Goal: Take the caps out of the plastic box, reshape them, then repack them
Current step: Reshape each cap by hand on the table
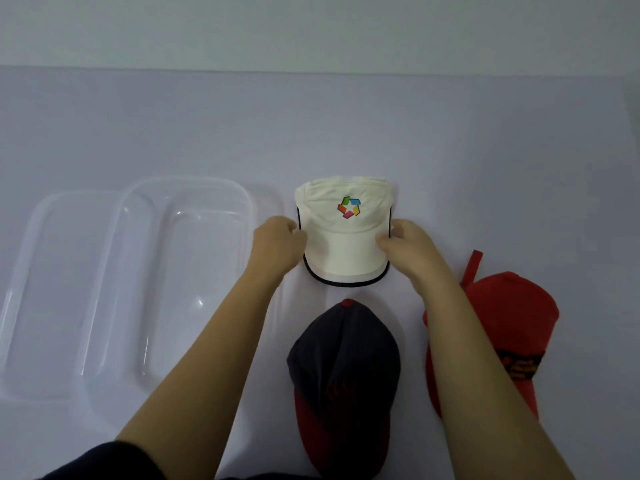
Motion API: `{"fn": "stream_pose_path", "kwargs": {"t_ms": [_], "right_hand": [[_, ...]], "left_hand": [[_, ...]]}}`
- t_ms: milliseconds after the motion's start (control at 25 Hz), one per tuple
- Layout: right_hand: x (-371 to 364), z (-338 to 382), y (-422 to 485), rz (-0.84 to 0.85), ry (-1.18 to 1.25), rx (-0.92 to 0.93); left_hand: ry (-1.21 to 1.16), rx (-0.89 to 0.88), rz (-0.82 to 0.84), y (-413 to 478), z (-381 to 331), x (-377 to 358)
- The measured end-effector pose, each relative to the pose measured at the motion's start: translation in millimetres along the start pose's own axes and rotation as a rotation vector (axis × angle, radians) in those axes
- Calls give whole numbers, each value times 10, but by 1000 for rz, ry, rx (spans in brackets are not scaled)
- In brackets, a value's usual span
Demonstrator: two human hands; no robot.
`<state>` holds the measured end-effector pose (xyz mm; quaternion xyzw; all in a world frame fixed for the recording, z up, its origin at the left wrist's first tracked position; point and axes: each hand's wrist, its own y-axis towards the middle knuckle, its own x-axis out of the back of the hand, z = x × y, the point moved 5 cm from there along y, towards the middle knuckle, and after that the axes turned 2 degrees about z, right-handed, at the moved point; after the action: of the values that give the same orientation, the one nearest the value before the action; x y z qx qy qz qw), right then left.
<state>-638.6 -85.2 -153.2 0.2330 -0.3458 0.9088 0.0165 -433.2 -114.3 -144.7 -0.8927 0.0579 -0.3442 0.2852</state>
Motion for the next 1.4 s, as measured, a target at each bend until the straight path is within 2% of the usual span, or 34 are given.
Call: {"fn": "stream_pose_path", "kwargs": {"t_ms": [80,200,280,440,600,720,760,840,920,1040,1080,1160,1240,1400], "right_hand": [[-84,-26,-47,23,68,27],[-119,-51,-60,26,237,54],[-158,-77,-55,44,270,63],[-171,-52,8,95,201,66],[-73,86,-88,90,13,84],[200,322,-369,-33,-130,257],[367,372,-492,-104,-108,319],[758,322,-747,-223,40,410],[1137,6,-957,-314,172,444],[1545,-735,-1050,-391,210,316],[1616,-950,-1036,-348,183,273],[1591,-1222,-972,-141,119,212],[1484,-1308,-954,16,88,216],[1435,-1268,-956,-6,102,308]], "left_hand": [[-65,25,87,-27,86,-151],[-122,-52,118,-18,16,-219],[-188,-40,131,-18,29,-232],[-247,-42,139,-71,37,-220],[-13,-79,131,-154,-36,-150],[130,-158,-30,-354,-255,47],[122,-198,-94,-470,-358,112],[12,-259,-110,-697,-538,109],[-177,-284,16,-972,-645,-116],[-331,-252,210,-1297,-713,-659],[-294,-246,262,-1366,-728,-869],[-218,-223,355,-1429,-727,-1266],[-233,-193,439,-1487,-730,-1566],[-343,-215,493,-1422,-761,-1736]]}}
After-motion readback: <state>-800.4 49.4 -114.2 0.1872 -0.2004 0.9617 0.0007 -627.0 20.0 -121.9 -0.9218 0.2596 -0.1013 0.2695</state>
